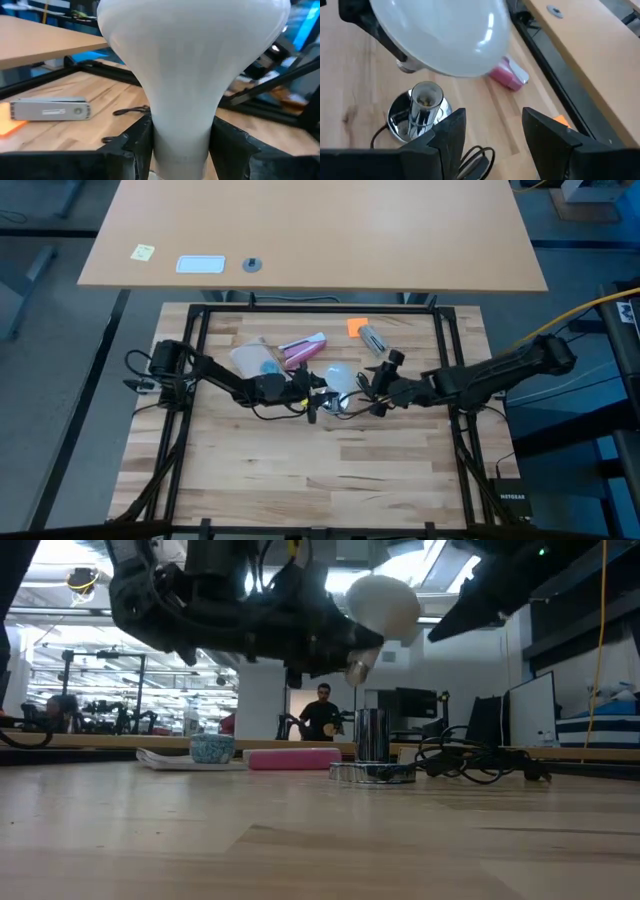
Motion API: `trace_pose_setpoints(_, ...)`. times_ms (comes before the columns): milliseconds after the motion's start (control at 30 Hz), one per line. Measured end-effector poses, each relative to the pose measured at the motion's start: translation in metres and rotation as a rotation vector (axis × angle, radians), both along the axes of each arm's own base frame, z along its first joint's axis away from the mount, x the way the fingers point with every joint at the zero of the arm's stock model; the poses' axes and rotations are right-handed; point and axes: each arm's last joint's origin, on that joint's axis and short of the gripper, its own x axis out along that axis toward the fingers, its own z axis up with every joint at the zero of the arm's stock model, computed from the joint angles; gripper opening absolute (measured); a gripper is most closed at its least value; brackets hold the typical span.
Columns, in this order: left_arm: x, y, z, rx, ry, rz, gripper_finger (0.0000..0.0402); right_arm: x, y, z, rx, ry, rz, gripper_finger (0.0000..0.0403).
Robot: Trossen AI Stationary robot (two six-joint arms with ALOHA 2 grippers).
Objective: Screw lightbulb
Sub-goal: Insert the white lightbulb into the silver desk lamp
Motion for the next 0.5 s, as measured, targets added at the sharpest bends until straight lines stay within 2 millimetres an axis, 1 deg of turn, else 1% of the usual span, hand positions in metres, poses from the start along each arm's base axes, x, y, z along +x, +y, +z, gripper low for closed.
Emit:
trace_pose_setpoints(200,0.014,0.006,-0.004,0.047,0.007,0.019,0.0150,0.017,0.004,-0.013,-0.010,-0.020,-0.018,0.0198)
trace_pose_setpoints(333,0.023,0.009,-0.006,0.047,0.001,0.030,0.0150,0.020,0.004,-0.017,-0.030,-0.013,-0.038,0.0198)
trace_pose_setpoints(500,0.024,0.010,-0.011,0.044,0.051,0.031,0.0150,0.020,0.004,-0.017,-0.032,-0.014,-0.037,0.0198)
